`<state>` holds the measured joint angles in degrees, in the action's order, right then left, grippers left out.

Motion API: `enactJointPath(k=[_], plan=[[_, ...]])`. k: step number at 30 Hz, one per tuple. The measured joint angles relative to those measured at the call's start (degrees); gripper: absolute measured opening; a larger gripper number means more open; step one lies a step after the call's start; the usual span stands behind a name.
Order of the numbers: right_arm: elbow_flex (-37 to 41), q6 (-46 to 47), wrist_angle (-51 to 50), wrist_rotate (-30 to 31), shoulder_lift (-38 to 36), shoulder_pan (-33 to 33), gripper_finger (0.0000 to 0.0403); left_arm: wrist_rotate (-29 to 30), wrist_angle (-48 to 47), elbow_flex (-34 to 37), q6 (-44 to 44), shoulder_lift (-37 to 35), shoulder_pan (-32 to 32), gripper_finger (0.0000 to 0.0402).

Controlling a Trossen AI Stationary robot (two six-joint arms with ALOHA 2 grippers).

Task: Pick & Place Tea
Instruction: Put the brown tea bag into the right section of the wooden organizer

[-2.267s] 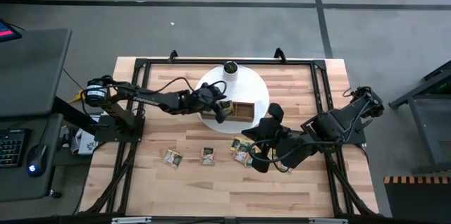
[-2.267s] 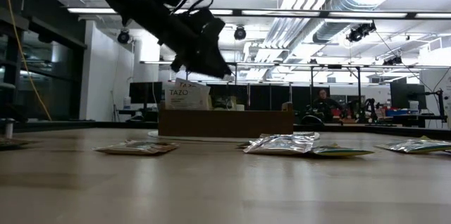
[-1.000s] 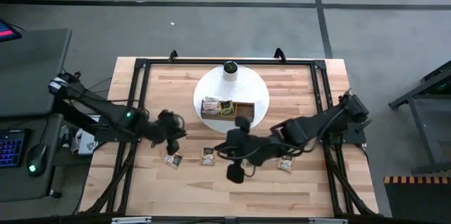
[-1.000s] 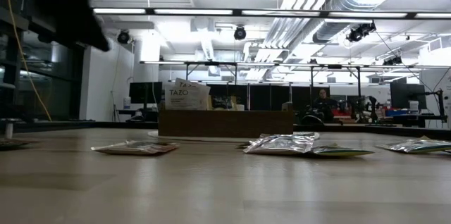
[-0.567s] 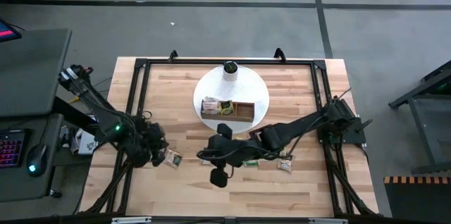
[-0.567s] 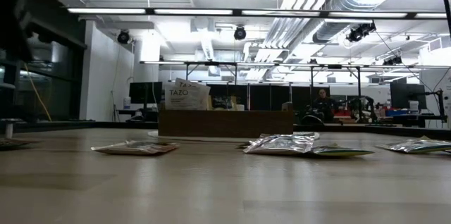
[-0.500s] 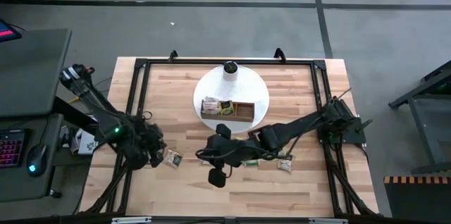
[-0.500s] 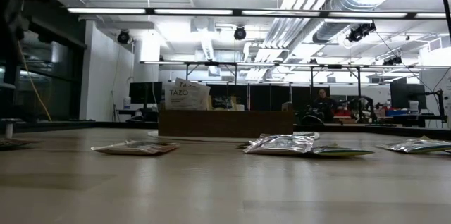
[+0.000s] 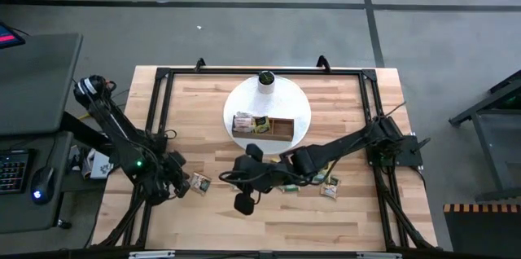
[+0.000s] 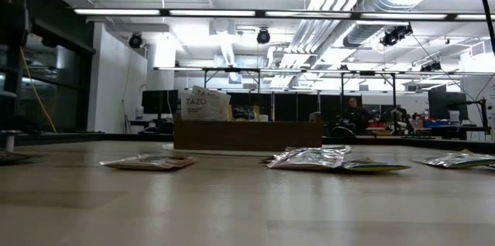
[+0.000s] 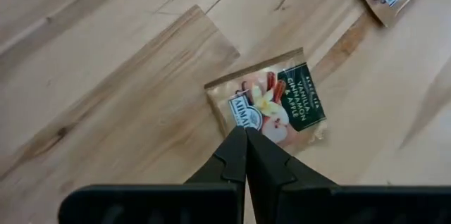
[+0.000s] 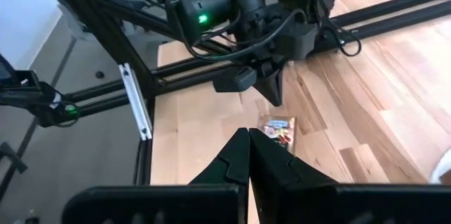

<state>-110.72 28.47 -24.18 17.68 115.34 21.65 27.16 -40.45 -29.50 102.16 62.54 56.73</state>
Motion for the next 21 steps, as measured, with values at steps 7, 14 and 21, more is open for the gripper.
enactJointPath(k=[7,14,21], plan=[[0.0,0.02,-0.81,-0.03,0.17,-0.02,0.0,-2.01,3.35,0.07,1.35,1.77,-0.09,0.0],[0.0,-0.38,-2.31,0.64,0.19,-0.3,0.0,-2.32,4.91,0.07,5.08,4.08,-0.09,0.0],[-0.02,-0.22,-3.88,0.8,0.51,-0.63,0.0,-0.56,6.36,0.07,7.33,4.07,-0.5,0.0]])
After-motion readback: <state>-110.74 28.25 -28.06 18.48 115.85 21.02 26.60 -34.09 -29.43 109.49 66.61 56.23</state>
